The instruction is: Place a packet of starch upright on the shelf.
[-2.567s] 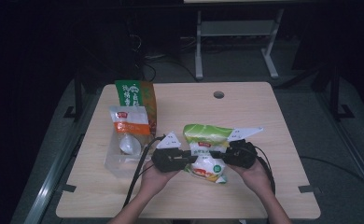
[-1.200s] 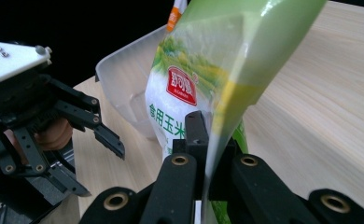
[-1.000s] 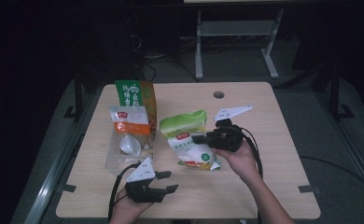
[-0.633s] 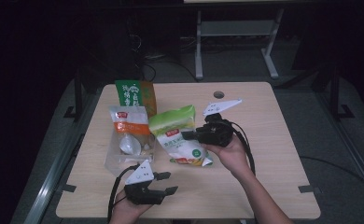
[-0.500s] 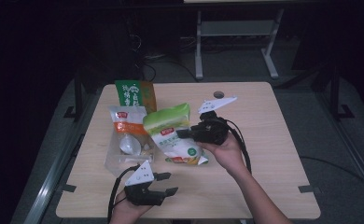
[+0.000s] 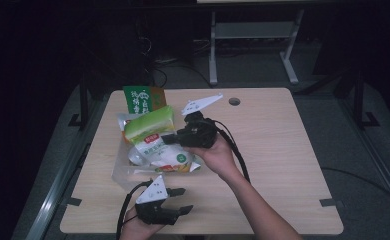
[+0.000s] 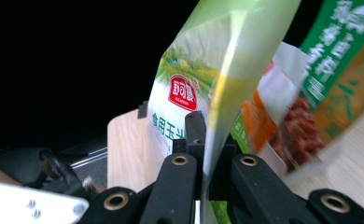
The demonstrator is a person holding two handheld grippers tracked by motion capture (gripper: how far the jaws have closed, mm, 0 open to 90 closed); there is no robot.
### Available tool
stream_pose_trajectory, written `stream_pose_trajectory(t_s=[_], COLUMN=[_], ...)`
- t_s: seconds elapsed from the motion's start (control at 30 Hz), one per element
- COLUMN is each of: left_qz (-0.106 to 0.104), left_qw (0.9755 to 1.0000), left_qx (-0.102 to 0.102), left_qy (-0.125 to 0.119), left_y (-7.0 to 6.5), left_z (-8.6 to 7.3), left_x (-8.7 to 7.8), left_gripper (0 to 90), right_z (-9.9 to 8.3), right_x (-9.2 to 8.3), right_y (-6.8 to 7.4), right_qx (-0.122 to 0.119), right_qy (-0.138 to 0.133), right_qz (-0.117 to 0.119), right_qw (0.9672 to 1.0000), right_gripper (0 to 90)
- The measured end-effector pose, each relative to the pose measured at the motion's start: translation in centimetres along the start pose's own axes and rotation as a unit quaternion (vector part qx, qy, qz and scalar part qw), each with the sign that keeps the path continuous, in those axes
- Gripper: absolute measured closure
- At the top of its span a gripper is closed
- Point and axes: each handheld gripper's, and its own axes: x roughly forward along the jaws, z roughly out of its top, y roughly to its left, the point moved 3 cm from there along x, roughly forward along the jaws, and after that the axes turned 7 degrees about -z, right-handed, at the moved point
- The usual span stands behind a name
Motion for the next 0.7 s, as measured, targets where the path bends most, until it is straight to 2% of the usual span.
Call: stream_pose_trajectory(t_s=[0.17, 0.33, 0.7], left_qz=[0.002, 0.005, 0.006], left_qw=[1.0, 1.0, 1.0], left_qx=[0.007, 0.007, 0.001], left_qy=[0.004, -0.005, -0.002], left_y=[-0.1, -0.2, 0.1], left_z=[0.0, 0.1, -0.2], left_x=[-0.1, 0.0, -0.4], left_gripper=[42.3, 42.4, 42.1], right_z=[1.1, 2.0, 2.5], right_x=[1.8, 4.0, 7.7], right_y=[0.7, 1.4, 2.1], right_qx=[-0.004, -0.011, -0.01], right_qy=[-0.002, 0.002, 0.021], right_qz=[0.018, 0.037, 0.07], right_qw=[0.9998, 0.9993, 0.9973], right_gripper=[89.4, 89.4, 89.4])
